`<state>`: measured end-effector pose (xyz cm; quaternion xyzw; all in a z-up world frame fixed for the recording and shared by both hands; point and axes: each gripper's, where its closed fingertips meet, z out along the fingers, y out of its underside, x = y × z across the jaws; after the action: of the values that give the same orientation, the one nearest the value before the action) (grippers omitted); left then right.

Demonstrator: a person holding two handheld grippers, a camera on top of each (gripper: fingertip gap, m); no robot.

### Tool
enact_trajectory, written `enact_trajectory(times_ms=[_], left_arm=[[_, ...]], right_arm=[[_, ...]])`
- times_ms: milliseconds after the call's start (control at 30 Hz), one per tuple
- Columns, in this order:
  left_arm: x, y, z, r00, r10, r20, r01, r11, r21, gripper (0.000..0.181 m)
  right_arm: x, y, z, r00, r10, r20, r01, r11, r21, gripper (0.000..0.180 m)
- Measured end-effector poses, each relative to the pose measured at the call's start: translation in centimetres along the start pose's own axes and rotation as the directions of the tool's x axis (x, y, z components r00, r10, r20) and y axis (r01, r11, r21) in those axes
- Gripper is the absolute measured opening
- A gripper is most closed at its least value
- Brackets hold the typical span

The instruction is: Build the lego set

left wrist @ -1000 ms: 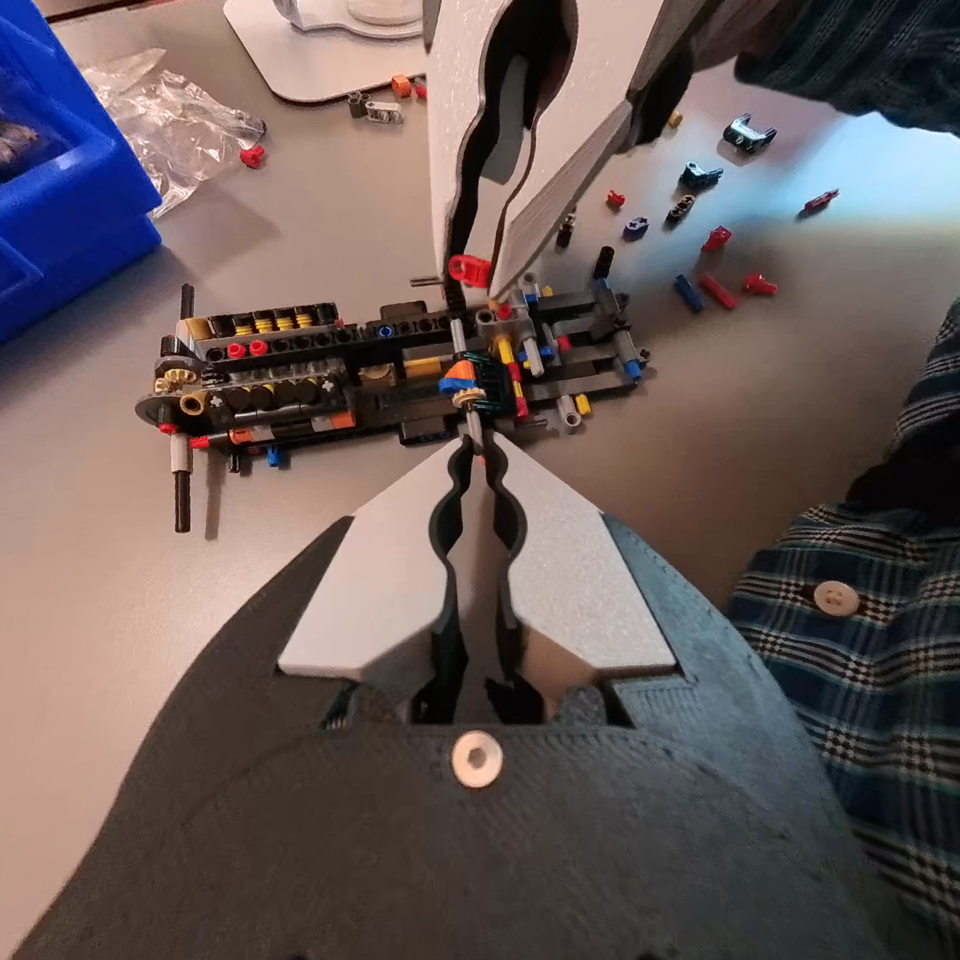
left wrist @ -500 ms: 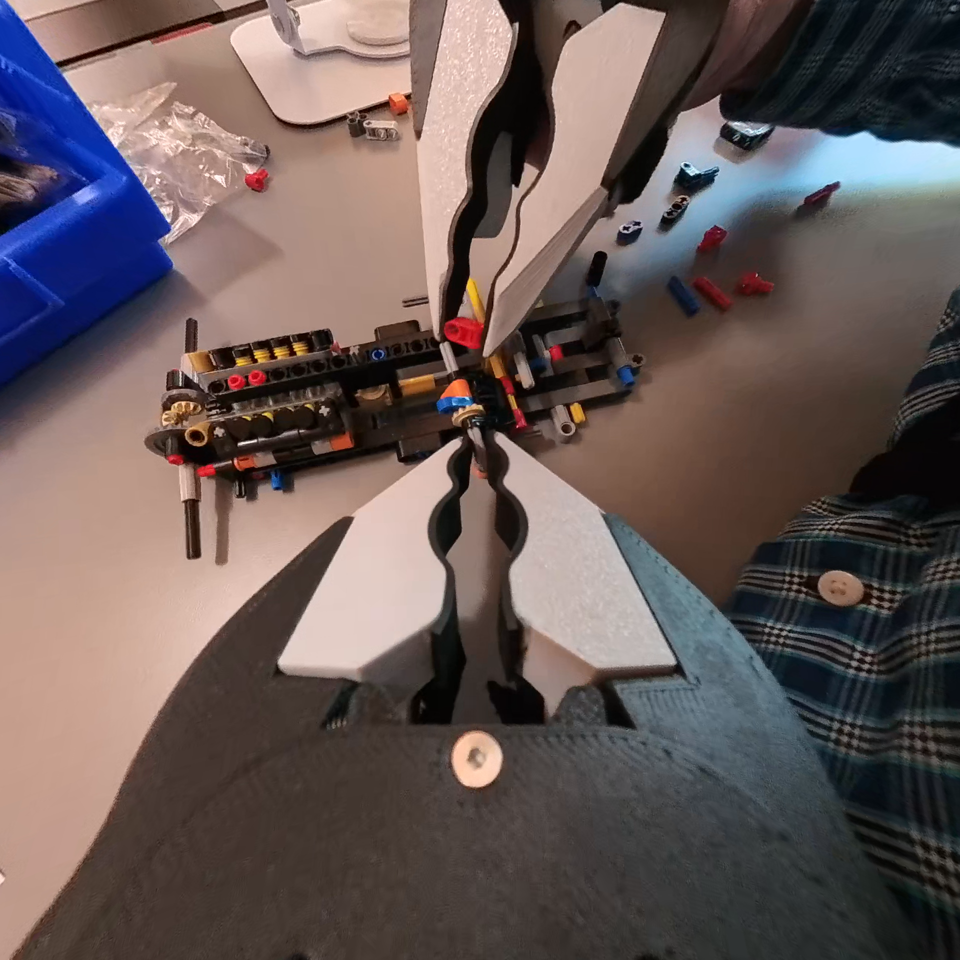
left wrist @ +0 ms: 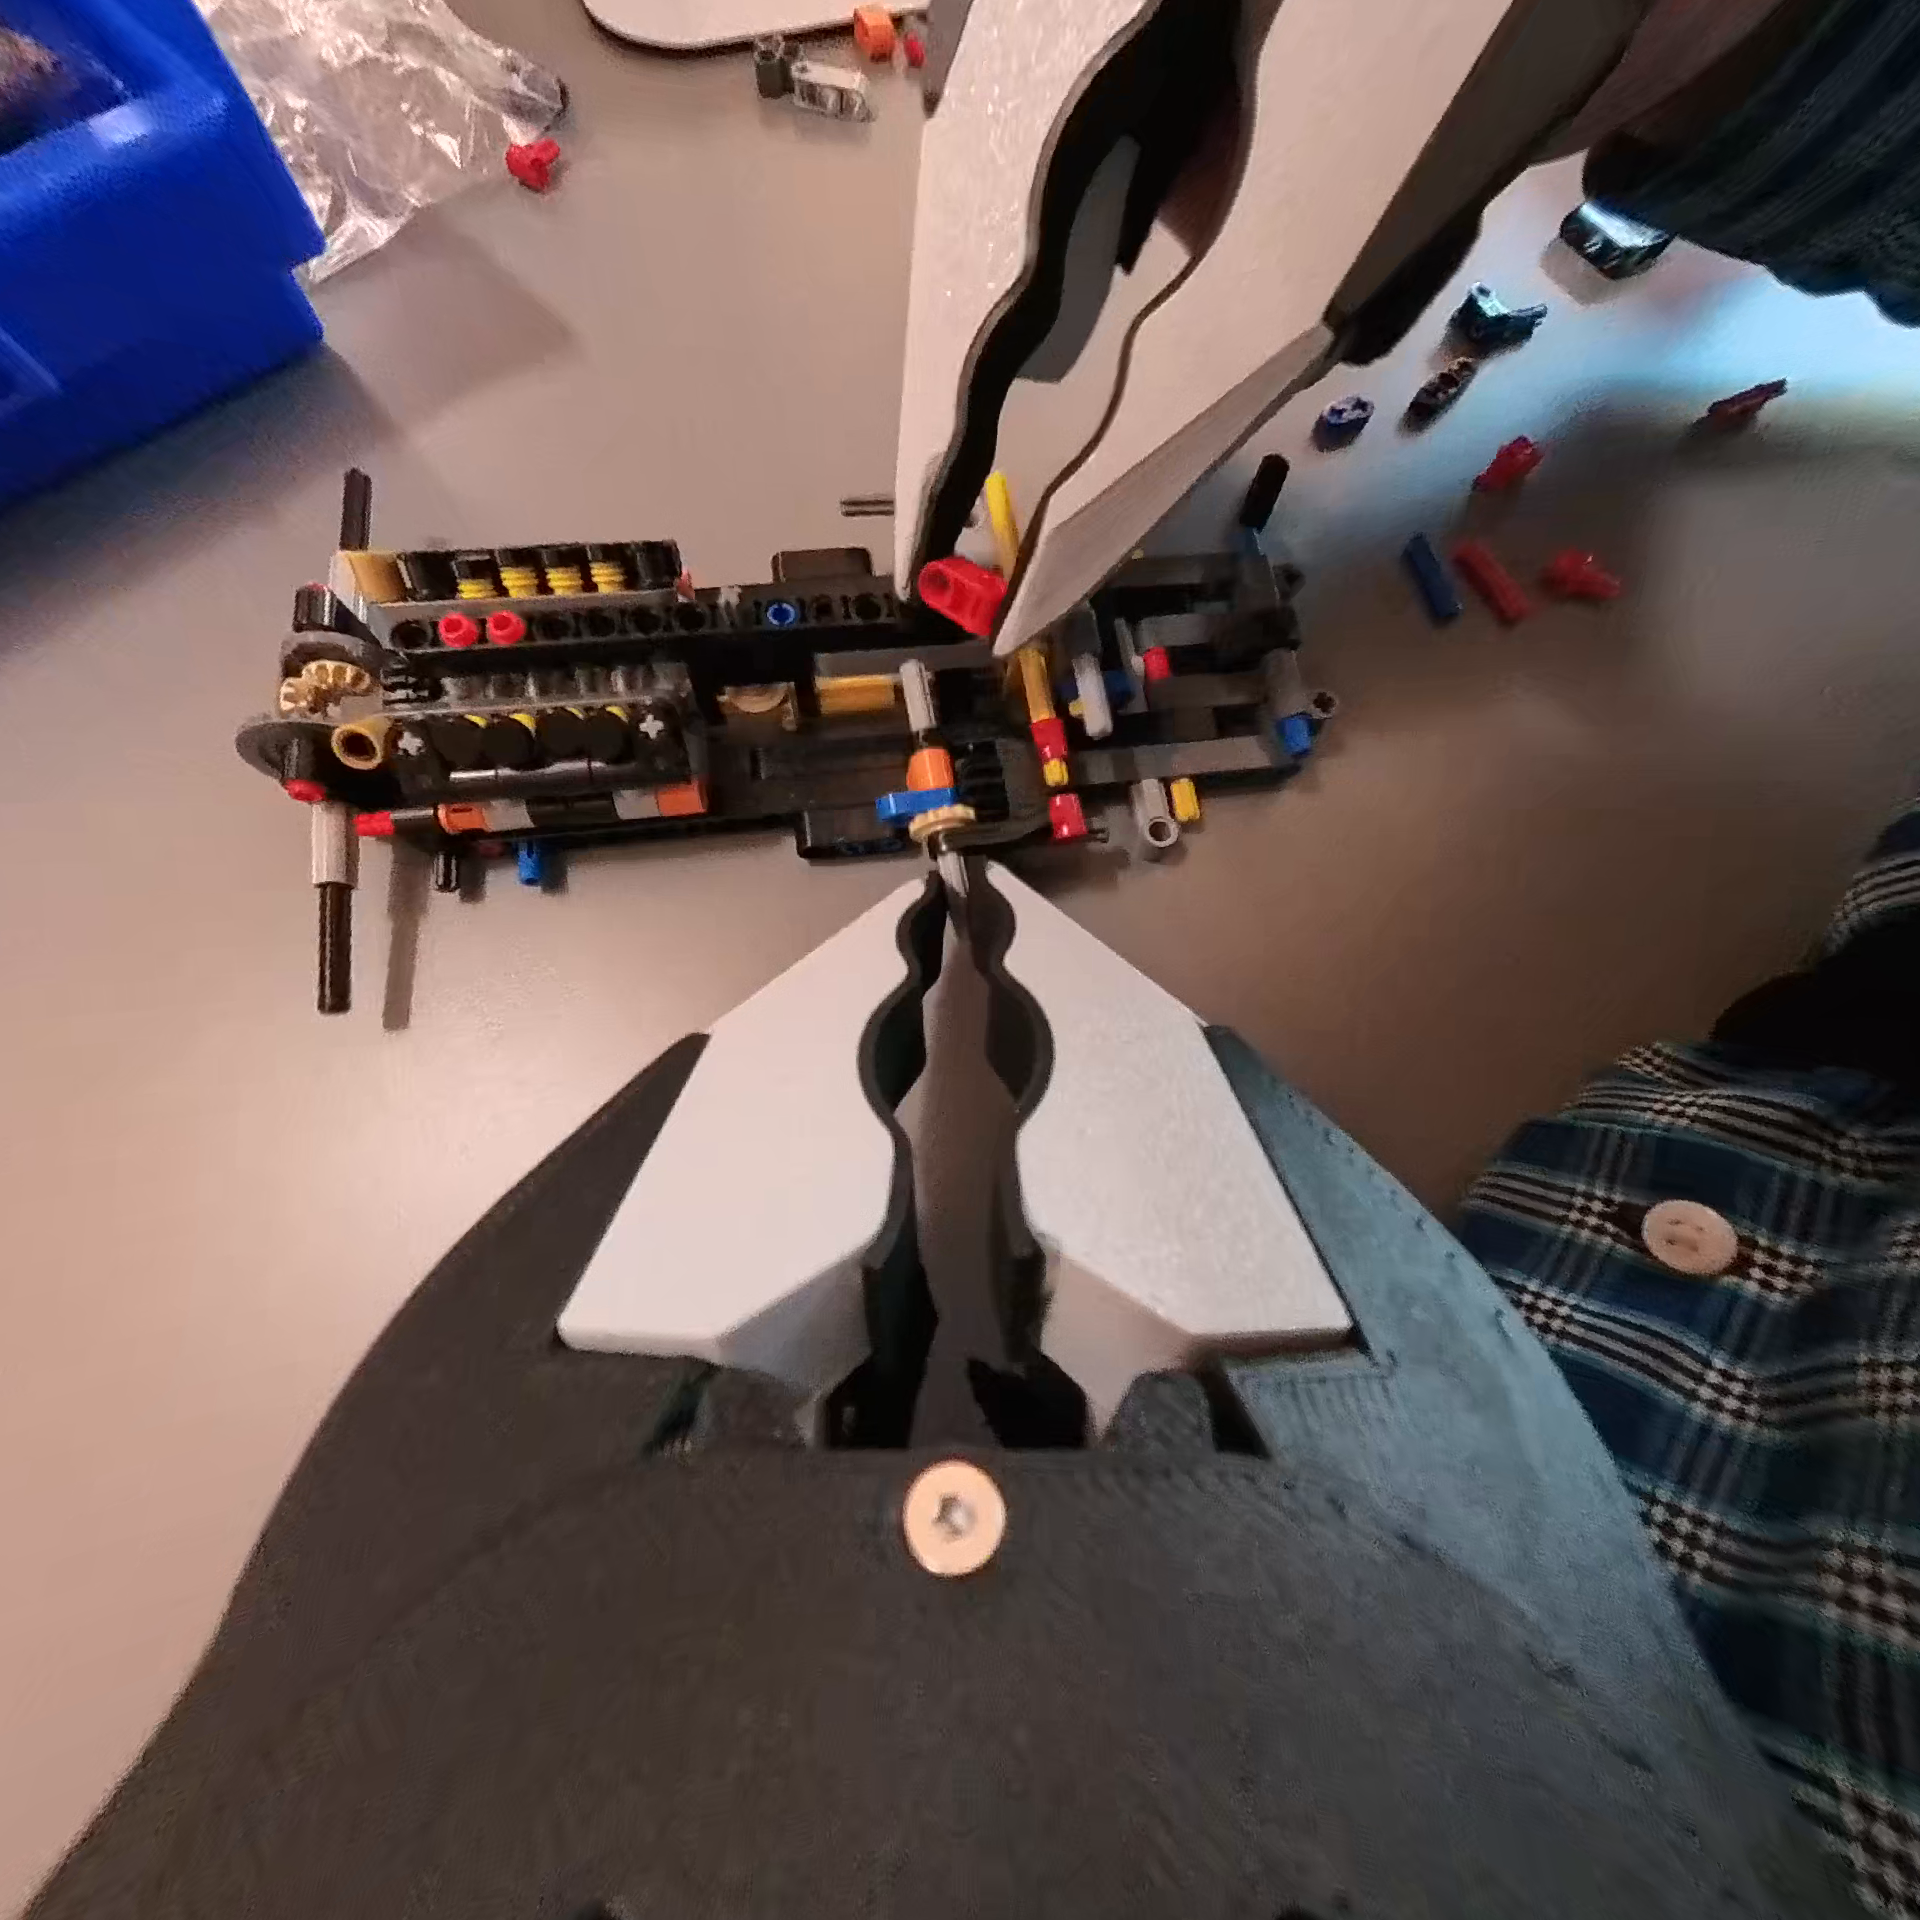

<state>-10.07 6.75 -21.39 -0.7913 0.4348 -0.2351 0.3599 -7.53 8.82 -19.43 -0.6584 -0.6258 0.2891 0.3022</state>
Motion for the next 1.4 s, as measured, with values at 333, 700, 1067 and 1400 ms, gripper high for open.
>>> enact_trajectory(times_ms=[333, 700, 1067, 1400], left_arm=[[0.4, -0.3, -0.1, 1.0, 0.017, -0.025, -0.016, 0.999, 0.041, 0.015], [1.2, -0.3, -0.4, 0.996, 0.063, -0.06, -0.057, 0.994, 0.098, 0.022], [2.0, -0.7, -1.3, 0.981, 0.128, -0.149, -0.097, 0.976, 0.197, 0.016], [1.4, 0.3, -0.6, 0.981, 0.073, -0.181, -0.057, 0.994, 0.094, 0.016]], right_arm=[[-0.7, -0.7, -0.5, 1.0, -0.008, 0.022, 0.007, 0.999, 0.038, 0.012], [-1.0, 0.2, 1.1, 0.998, -0.067, 0.019, 0.068, 0.993, -0.094, 0.012], [-1.7, 0.6, 0.9, 0.996, -0.013, 0.094, 0.025, 0.991, -0.13, 0.012], [-3.7, -0.1, 0.0, 0.988, 0.031, 0.15, -0.015, 0.995, -0.101, 0.013]])
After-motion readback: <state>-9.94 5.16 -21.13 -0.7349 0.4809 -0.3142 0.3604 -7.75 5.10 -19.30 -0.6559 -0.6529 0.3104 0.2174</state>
